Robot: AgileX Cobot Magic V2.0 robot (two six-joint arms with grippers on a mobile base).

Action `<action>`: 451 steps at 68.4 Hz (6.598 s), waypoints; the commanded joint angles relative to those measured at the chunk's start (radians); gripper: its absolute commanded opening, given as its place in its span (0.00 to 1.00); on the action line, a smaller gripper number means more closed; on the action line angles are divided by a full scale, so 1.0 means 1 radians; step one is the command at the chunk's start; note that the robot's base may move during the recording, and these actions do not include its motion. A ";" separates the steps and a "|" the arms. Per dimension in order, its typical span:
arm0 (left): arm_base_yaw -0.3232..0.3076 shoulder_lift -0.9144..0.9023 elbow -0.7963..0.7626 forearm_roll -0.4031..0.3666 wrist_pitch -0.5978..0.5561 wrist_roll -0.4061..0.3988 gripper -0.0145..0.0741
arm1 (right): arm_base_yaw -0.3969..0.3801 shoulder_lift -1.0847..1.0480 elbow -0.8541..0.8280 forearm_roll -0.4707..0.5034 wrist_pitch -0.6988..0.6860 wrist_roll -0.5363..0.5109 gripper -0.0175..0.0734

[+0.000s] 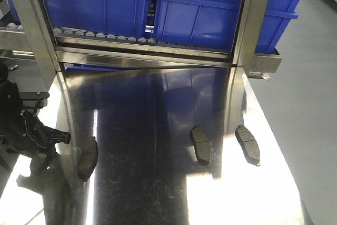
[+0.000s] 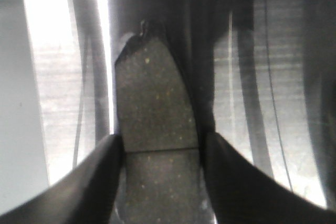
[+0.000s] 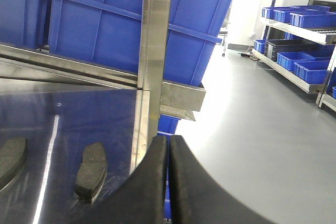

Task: Move and align brake pads A on conveyor
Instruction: 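Lower the left gripper and close it on the dark brake pad, then lift the brake pad off the table with the left gripper, then move the right gripper down over the brake pad nearest the right arm, then close the right gripper on the brake pad and lift it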

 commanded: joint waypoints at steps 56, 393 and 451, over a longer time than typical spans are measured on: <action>-0.005 -0.467 0.029 0.001 -0.001 -0.001 0.15 | -0.003 -0.008 0.009 -0.006 -0.068 -0.006 0.18; -0.005 -1.344 0.592 -0.007 -0.181 -0.002 0.16 | 0.161 1.521 -1.129 0.128 0.656 -0.056 0.70; -0.005 -1.344 0.592 -0.007 -0.181 -0.002 0.16 | 0.196 1.967 -1.427 0.120 0.818 -0.084 0.70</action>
